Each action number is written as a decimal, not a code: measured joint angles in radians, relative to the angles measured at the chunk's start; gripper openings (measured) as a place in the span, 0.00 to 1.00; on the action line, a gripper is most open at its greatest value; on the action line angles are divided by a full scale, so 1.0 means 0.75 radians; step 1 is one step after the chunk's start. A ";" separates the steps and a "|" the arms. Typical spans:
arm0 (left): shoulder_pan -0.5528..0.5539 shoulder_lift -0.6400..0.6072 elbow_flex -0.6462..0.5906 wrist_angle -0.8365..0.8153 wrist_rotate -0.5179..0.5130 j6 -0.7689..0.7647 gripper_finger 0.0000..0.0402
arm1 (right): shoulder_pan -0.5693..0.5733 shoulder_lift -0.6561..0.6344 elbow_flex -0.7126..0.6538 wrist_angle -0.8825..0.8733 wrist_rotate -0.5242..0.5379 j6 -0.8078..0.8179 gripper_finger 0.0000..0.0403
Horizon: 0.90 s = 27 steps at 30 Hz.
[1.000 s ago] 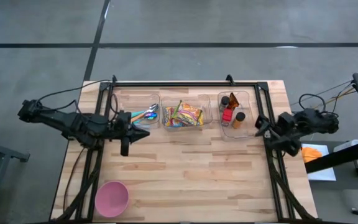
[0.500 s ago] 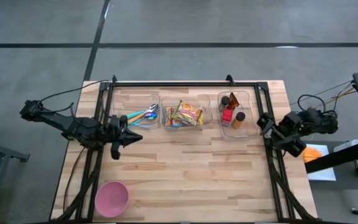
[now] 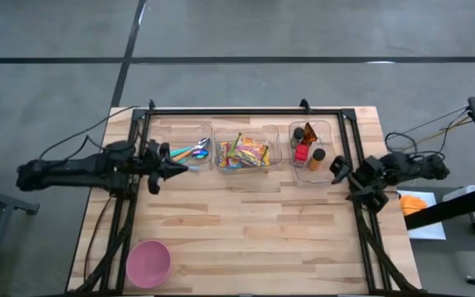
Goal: Pick & Place Food Item
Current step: Return to Home Position
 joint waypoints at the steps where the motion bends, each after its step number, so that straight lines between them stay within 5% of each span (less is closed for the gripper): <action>1: 0.006 -0.035 -0.018 -0.005 0.002 0.000 0.05 | 0.000 0.001 -0.036 0.041 -0.003 0.001 0.66; 5: -0.002 -0.161 -0.076 -0.013 0.000 -0.008 0.05 | 0.000 0.001 -0.171 0.239 -0.007 0.050 0.66; 10: -0.029 -0.254 -0.122 -0.104 -0.020 -0.025 0.05 | -0.004 0.016 -0.177 0.218 0.002 0.015 0.66; 27: -0.156 -0.280 -0.171 -0.310 -0.160 0.154 0.05 | -0.006 0.019 -0.178 0.129 0.073 -0.113 0.66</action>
